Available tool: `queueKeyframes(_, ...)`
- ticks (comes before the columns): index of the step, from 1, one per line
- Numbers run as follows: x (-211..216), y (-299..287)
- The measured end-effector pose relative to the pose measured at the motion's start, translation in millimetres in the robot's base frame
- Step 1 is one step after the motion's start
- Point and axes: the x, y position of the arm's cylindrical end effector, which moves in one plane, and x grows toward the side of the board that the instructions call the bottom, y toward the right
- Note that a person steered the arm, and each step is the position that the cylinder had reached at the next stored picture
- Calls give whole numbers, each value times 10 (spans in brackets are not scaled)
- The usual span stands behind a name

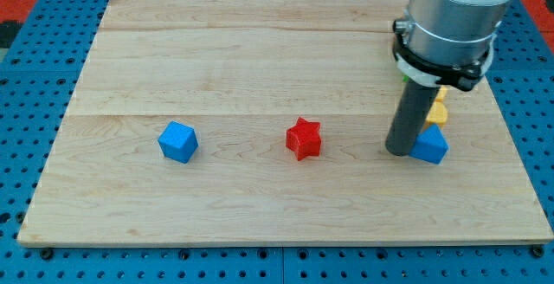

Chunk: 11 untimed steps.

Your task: Move the red star below the blue triangle

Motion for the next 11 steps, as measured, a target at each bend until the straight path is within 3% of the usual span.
queueKeyframes(2, 431, 202)
queueKeyframes(3, 778, -291)
queueKeyframes(4, 514, -1521)
queueKeyframes(5, -80, -1638)
queueKeyframes(6, -87, -1757)
queueKeyframes(7, -252, -1195)
queueKeyframes(9, -267, -852)
queueKeyframes(11, 436, -39)
